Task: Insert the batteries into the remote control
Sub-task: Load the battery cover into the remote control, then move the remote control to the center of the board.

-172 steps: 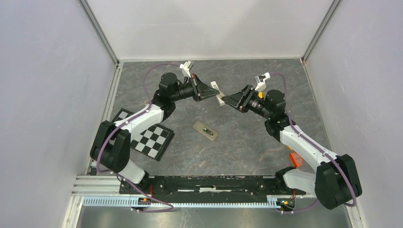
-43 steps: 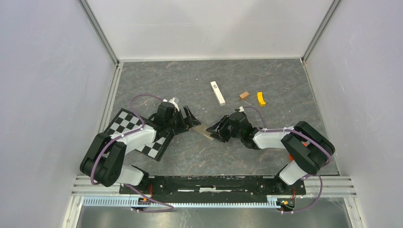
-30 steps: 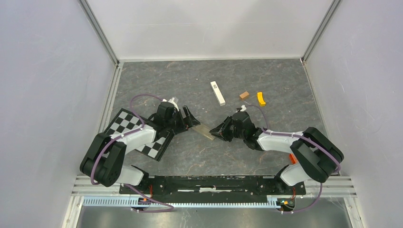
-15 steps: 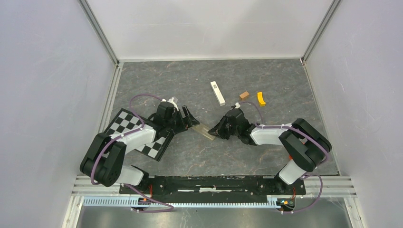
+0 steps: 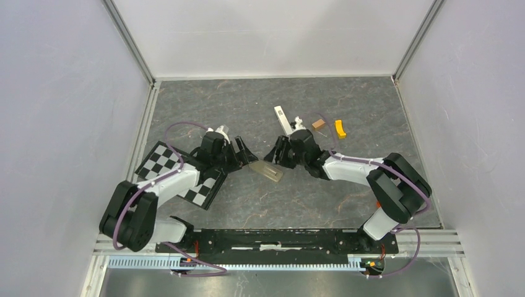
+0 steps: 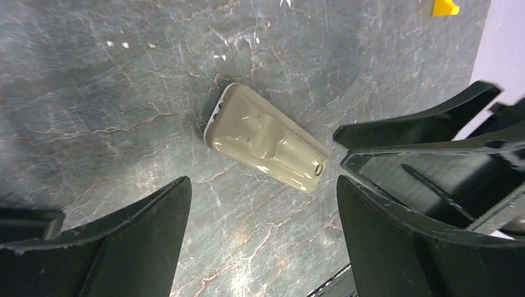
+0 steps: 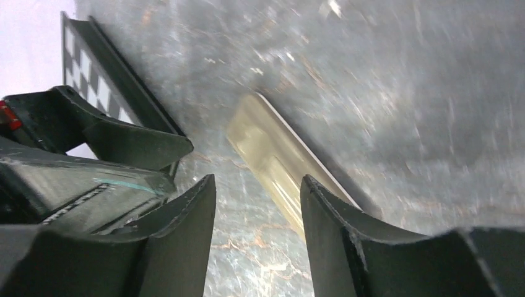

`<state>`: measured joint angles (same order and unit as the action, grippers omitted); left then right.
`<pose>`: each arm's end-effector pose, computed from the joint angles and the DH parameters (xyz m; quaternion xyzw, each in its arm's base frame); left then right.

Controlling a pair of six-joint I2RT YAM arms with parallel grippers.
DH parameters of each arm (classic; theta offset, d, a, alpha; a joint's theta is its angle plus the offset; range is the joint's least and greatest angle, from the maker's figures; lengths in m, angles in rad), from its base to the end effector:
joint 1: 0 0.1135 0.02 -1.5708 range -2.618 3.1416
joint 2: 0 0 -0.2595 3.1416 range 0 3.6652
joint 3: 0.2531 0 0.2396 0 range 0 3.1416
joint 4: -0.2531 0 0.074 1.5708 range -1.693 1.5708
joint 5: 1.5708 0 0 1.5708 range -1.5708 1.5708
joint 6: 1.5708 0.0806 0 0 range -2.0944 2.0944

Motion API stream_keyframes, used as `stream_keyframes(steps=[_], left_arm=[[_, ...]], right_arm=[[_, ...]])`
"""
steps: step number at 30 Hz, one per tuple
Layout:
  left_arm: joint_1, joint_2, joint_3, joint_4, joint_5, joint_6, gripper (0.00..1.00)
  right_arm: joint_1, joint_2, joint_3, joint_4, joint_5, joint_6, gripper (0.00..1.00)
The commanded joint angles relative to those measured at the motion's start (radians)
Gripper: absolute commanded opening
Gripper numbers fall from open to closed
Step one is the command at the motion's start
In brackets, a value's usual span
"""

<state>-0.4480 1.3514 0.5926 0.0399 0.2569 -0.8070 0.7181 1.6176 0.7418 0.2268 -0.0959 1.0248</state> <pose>0.2502 -0.1430 0.1506 -0.1092 0.8981 -0.3350 0.2632 0.2582 0.2359 0.1398 0.1156 0.8874 0.3676 0.2531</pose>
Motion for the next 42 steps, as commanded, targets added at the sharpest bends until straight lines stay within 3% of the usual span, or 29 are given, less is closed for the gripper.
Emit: stream_keyframes(steps=[1,7,10,15,24,26,29,35,42], left_arm=[[0.026,-0.113,0.055,-0.077,-0.069,0.058,0.93],[0.073,-0.293,0.079,-0.215,-0.208,0.09,0.98],[0.079,-0.385,0.092,-0.272,-0.29,0.102,1.0],[0.081,-0.468,0.097,-0.313,-0.384,0.1,1.0],[0.081,-0.437,0.099,-0.296,-0.345,0.097,1.0],[0.081,-0.426,0.099,-0.291,-0.333,0.095,1.0],[0.081,-0.417,0.101,-0.287,-0.322,0.097,1.0],[0.081,-0.401,0.13,-0.314,-0.302,0.125,1.0],[0.081,-0.369,0.169,-0.385,-0.295,0.152,1.0]], right_arm=[[0.0,-0.023,0.125,-0.02,0.001,-0.373,0.64],[0.009,0.054,0.242,-0.201,-0.043,-0.792,0.97],[0.044,0.084,0.318,-0.341,0.054,-0.905,0.98],[0.113,0.118,0.362,-0.4,0.089,-1.014,0.98],[0.158,0.236,0.433,-0.518,0.09,-1.096,0.94],[0.158,0.243,0.432,-0.513,0.113,-1.094,0.9],[0.158,0.244,0.43,-0.494,0.127,-1.068,0.73],[0.151,0.258,0.456,-0.44,0.31,-0.946,0.47],[0.106,0.296,0.517,-0.25,0.446,-0.826,0.42]])
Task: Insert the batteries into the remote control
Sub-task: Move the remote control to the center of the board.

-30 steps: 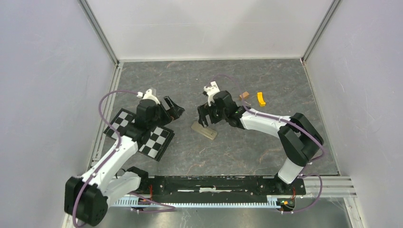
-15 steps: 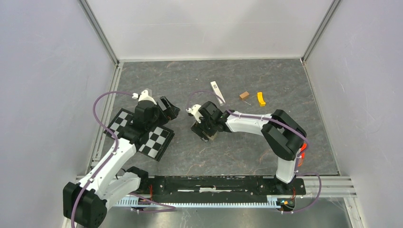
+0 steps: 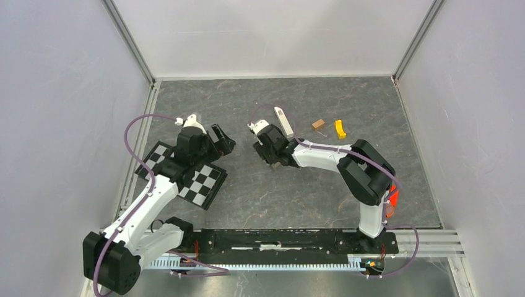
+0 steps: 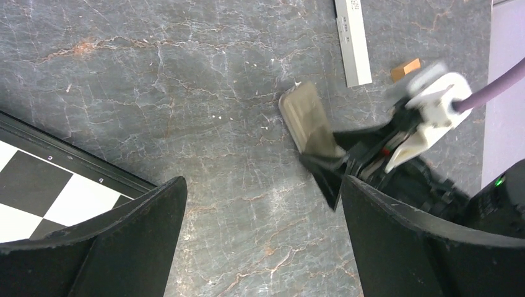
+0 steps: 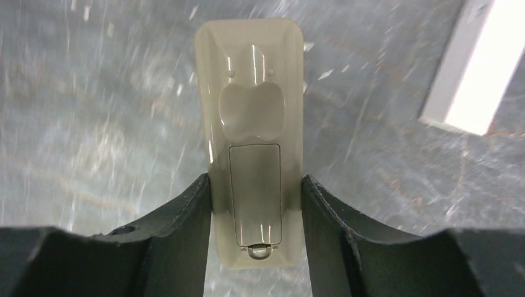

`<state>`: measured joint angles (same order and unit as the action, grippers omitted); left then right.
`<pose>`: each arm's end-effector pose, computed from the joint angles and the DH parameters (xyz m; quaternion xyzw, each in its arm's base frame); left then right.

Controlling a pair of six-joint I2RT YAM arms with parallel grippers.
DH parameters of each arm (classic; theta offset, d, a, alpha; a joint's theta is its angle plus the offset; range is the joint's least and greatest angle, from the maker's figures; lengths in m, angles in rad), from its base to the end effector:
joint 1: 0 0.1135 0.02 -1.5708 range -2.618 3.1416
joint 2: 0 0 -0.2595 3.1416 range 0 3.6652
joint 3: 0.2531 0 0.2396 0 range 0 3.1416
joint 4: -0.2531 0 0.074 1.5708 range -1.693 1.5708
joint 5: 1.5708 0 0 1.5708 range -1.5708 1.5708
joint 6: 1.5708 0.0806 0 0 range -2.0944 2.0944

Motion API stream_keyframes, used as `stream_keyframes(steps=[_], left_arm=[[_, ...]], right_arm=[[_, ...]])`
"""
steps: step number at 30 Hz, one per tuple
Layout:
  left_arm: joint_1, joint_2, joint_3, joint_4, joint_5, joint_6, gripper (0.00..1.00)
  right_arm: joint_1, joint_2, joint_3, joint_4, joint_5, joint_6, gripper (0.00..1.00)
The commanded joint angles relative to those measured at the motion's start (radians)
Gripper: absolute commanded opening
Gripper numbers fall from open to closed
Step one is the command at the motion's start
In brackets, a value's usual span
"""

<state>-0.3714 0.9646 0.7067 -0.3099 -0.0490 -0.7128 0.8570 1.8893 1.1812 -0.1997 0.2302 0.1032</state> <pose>0.2269 -0.0842 0.2425 -0.1605 0.8619 -0.2296 0.4228 0.2825 0.2981 0.1345 -0.3109 0.8871 0.0530 0.3369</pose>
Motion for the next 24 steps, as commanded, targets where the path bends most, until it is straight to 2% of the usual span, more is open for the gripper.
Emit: stream_keyframes(steps=[1,3,13,15,19,24], left_arm=[[0.005,0.024,0.054,-0.042,0.011,0.056,1.0],[0.005,0.032,0.048,-0.041,0.017,0.047,1.0],[0.005,0.072,0.071,-0.078,0.026,0.045,1.0],[0.005,0.07,0.072,-0.079,0.027,0.044,1.0],[0.006,0.07,0.087,-0.094,0.041,0.045,1.0],[0.006,0.042,0.132,-0.152,0.036,0.071,1.0]], right_arm=[[-0.043,0.039,0.088,0.192,0.134,0.115,0.42],[-0.064,0.075,0.11,0.27,0.121,0.13,0.42],[-0.105,0.237,0.227,0.299,0.162,0.121,0.45],[-0.11,0.249,0.237,0.298,0.167,0.123,0.49],[-0.116,0.26,0.262,0.264,0.152,0.134,0.68],[-0.121,0.16,0.223,0.256,0.105,0.136,0.88]])
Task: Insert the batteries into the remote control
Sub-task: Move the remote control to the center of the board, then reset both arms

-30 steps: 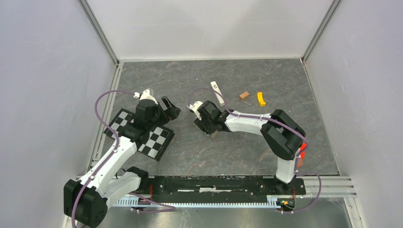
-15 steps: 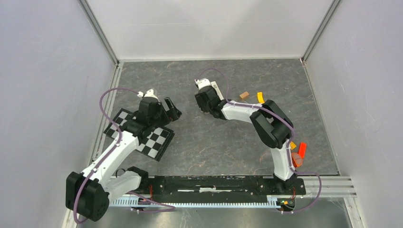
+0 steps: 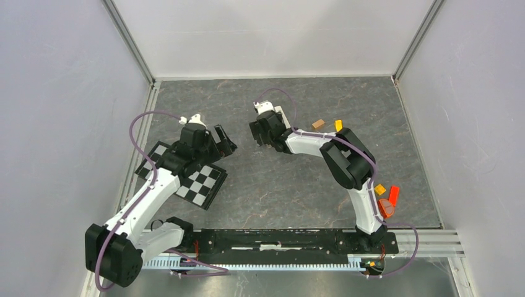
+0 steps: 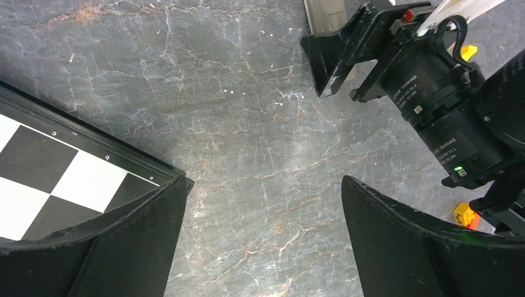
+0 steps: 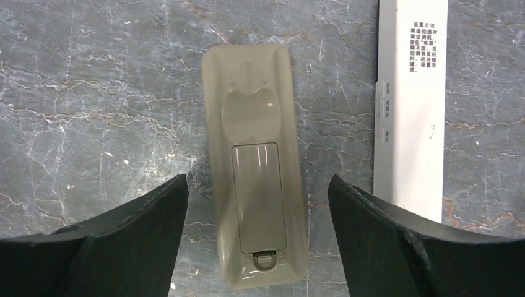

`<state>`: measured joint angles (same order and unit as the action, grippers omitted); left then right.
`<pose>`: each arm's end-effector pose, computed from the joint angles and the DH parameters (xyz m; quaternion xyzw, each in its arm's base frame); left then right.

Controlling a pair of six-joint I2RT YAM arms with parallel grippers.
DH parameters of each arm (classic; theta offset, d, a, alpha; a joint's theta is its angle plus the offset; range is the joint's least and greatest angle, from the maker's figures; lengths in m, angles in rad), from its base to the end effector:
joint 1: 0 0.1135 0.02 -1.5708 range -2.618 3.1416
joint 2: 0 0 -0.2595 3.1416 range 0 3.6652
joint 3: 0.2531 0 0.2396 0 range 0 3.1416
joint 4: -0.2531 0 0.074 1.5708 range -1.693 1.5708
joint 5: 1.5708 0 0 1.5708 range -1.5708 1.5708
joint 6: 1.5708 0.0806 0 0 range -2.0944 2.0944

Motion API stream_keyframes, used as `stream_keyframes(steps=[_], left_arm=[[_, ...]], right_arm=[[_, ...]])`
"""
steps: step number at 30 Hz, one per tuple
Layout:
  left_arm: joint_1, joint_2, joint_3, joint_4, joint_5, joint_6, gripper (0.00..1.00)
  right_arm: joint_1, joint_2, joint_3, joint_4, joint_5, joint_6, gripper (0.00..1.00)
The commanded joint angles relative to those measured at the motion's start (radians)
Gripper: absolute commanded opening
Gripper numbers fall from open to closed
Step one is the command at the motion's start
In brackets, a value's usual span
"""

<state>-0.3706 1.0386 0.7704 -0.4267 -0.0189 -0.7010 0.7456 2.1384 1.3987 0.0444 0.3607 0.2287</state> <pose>0.2304 -0.0879 0.2345 -0.1529 0.8926 -0.2091 0.3690 0.3764 0.3088 0.1245 -0.1542 0.8809 0.0516 0.4446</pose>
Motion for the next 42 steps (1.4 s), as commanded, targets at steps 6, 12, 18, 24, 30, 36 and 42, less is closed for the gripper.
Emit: stream_keyframes(steps=[6,12,18,24,30,36,42], left_arm=[[0.003,-0.119,0.119,-0.121,-0.039,0.114,1.0],[0.004,-0.236,0.119,-0.177,-0.091,0.184,1.0],[0.004,-0.397,0.199,-0.234,-0.198,0.248,1.0],[0.004,-0.498,0.325,-0.35,-0.268,0.325,1.0],[0.004,-0.594,0.368,-0.549,-0.308,0.359,1.0],[0.003,-0.65,0.346,-0.58,-0.243,0.352,1.0],[0.003,-0.709,0.373,-0.606,-0.23,0.356,1.0]], right_arm=[[-0.014,-0.391,-0.235,0.02,0.007,0.015,0.95],[-0.019,-0.794,-0.543,-0.054,0.19,0.038,0.98],[-0.025,-1.135,-0.584,-0.228,0.459,-0.026,0.98],[-0.027,-1.417,-0.537,-0.341,0.632,-0.068,0.98],[-0.026,-1.578,-0.434,-0.592,0.682,-0.02,0.98],[-0.027,-1.649,-0.399,-0.668,0.685,0.017,0.98],[-0.026,-1.697,-0.364,-0.662,0.625,0.044,0.98]])
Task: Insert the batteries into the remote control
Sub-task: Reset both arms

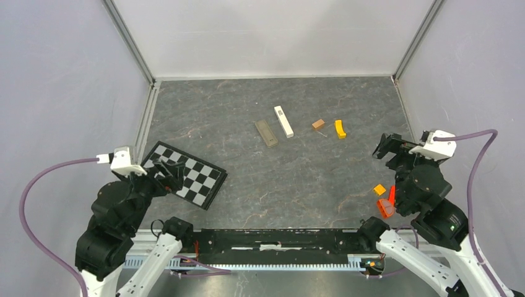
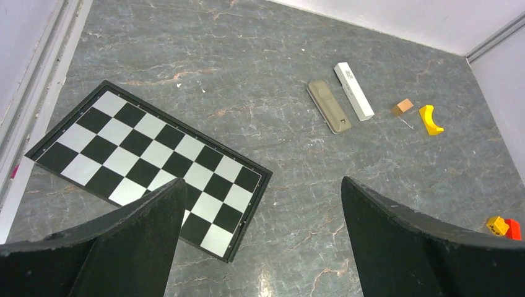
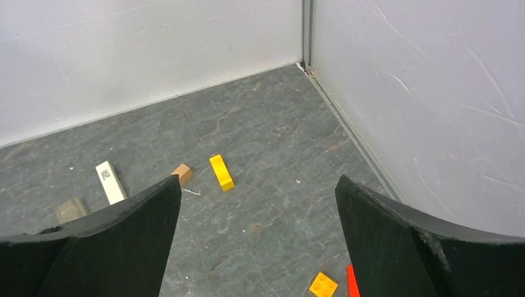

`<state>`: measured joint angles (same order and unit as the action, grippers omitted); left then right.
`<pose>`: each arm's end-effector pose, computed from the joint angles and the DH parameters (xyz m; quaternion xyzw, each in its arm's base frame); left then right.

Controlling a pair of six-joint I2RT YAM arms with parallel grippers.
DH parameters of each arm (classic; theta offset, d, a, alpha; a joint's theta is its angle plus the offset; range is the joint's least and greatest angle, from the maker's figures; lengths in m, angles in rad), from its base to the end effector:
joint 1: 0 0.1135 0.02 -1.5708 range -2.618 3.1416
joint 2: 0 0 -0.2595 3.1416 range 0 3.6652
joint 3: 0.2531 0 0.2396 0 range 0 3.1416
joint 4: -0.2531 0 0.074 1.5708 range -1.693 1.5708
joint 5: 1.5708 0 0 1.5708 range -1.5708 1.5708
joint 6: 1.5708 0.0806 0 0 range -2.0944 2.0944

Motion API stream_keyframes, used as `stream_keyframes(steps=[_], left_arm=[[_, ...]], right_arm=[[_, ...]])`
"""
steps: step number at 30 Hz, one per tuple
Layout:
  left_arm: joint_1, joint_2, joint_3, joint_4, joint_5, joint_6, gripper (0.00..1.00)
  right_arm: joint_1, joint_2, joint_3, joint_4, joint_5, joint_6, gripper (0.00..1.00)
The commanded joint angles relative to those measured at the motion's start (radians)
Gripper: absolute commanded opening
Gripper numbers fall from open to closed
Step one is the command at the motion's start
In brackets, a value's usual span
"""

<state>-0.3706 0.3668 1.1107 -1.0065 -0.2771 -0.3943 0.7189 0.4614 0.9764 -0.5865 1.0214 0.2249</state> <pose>0.0585 0.0009 0.3685 -0.0933 0.7849 -0.1232 0.6000 0.1023 -0.0018 0.3872 0.1668 0.7006 -0.0484 0.6921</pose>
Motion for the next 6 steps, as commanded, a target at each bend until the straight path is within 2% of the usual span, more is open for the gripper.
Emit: stream_keyframes(steps=[1,6], left_arm=[[0.004,-0.051,0.036,-0.026,0.037,0.052,1.0],[0.003,-0.053,0.054,-0.042,0.038,0.059,1.0]], right_arm=[[-0.001,-0.024,0.065,-0.033,-0.055,0.057,0.98],[0.0,-0.023,0.052,-0.026,-0.107,0.073,0.98]])
